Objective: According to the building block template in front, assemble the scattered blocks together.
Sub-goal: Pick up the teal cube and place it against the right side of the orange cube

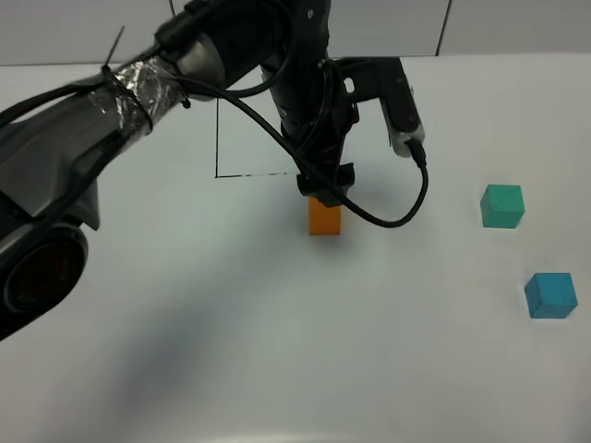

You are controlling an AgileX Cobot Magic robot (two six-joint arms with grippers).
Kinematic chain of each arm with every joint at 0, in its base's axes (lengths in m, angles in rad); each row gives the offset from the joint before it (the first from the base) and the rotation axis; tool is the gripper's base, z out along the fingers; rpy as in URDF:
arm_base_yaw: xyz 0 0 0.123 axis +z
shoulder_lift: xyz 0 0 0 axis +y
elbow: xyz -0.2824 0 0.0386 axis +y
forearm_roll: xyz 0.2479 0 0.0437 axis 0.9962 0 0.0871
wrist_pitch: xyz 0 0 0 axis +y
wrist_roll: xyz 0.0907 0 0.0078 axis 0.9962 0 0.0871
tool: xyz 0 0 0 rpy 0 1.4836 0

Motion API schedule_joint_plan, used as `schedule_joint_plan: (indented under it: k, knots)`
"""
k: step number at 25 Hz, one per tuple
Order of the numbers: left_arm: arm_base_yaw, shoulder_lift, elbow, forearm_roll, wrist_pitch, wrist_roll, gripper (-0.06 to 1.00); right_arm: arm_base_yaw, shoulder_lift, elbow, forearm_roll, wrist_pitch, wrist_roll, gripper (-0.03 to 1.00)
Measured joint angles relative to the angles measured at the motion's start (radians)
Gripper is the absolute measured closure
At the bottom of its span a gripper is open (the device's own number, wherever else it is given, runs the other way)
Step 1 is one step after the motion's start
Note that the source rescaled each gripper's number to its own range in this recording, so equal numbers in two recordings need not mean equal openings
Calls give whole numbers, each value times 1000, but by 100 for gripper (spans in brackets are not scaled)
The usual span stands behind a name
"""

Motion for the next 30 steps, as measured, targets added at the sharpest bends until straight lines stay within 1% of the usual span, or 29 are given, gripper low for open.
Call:
schedule_joint_plan:
  k: [4, 7, 10, 13, 18, 21, 24, 27, 30]
  knots:
    - [43, -45, 0, -4, 0, -119, -4, 0, 0, 0, 0, 0, 0, 43]
    - [95, -69, 0, -1, 1, -203, -4, 0, 0, 0, 0, 0, 1, 43]
    - [158, -88, 17, 0, 1, -255, -4, 0, 0, 0, 0, 0, 1, 43]
    - [225, -119, 70, 0, 3, -293, -4, 0, 0, 0, 1, 0, 1, 43]
    - [352, -209, 230, 1, -13, -354, -4, 0, 0, 0, 1, 0, 1, 43]
    - [441, -283, 346, 6, -91, -420, -4, 0, 0, 0, 1, 0, 0, 43]
    - [516, -372, 457, 43, -155, -485, -4, 0, 0, 0, 1, 0, 0, 43]
    - [566, -469, 548, 88, -189, -552, -4, 0, 0, 0, 1, 0, 0, 43]
    - [584, -577, 626, 140, -203, -634, -4, 0, 0, 0, 1, 0, 0, 43]
